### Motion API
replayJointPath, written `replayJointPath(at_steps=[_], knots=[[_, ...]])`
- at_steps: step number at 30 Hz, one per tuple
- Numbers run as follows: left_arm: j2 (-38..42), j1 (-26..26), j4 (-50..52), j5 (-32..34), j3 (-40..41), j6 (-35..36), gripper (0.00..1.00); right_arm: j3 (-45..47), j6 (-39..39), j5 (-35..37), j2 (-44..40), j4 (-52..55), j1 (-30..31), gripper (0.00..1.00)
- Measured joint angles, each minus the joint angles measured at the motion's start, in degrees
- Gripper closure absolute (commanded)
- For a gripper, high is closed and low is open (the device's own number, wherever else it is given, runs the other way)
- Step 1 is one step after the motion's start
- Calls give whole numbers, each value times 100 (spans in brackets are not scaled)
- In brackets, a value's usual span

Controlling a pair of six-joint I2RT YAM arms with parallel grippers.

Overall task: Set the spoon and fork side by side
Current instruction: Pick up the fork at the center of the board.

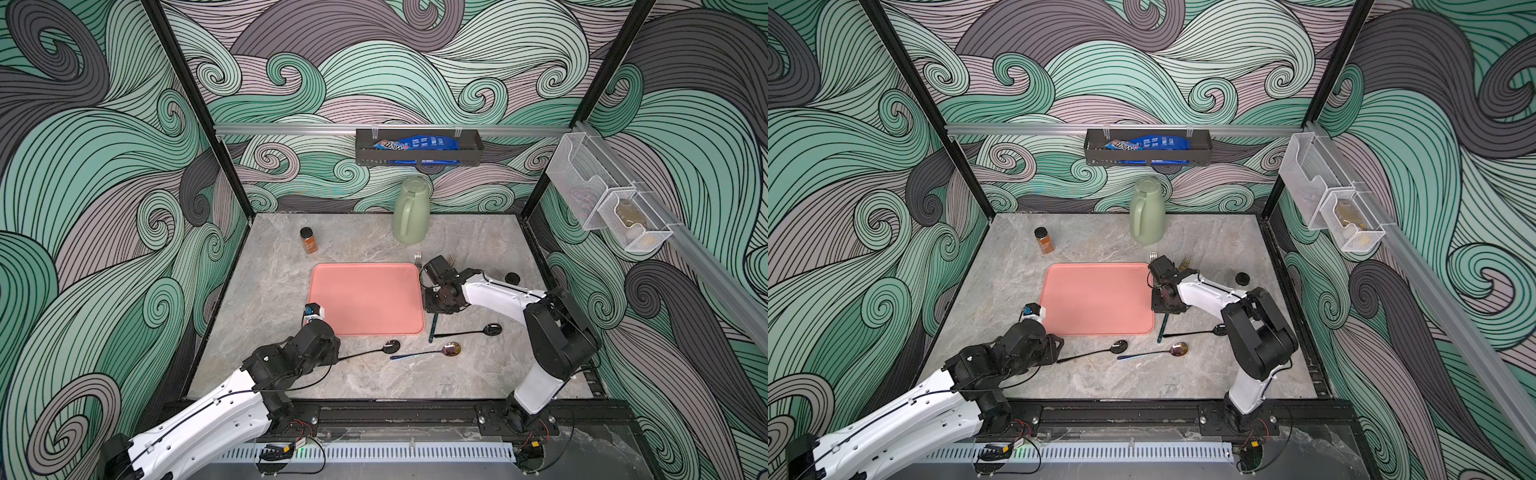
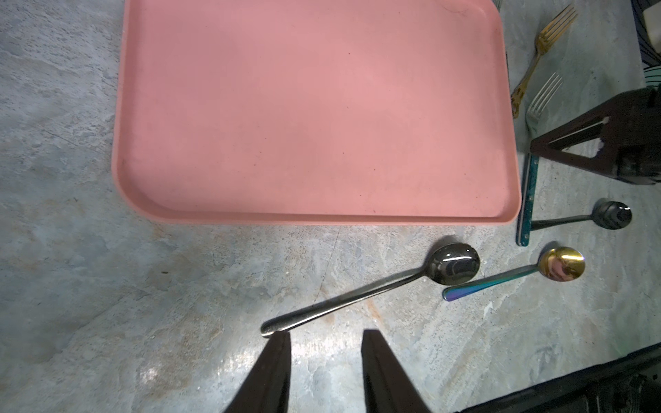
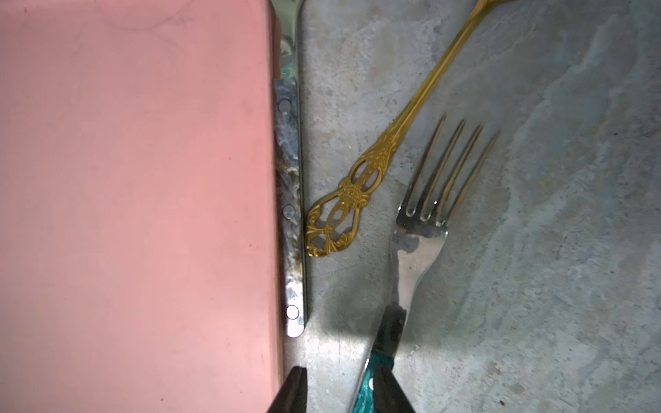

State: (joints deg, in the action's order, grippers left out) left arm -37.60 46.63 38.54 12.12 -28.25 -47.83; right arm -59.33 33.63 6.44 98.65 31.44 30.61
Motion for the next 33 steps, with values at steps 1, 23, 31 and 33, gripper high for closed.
replayJointPath(at_steps=[1, 23, 31, 33], knots=[[9, 0, 2, -2, 0, -2, 63, 37, 11, 15, 0, 7, 2, 64], [72, 0, 26, -13, 0, -24, 63, 337, 170, 96, 4, -105, 2, 86], [114, 0, 50, -13, 0, -28, 63, 326, 173, 52, 2, -105, -68, 90], [149, 0, 59, -13, 0, -28, 63, 313, 173, 55, -4, -90, -103, 91]])
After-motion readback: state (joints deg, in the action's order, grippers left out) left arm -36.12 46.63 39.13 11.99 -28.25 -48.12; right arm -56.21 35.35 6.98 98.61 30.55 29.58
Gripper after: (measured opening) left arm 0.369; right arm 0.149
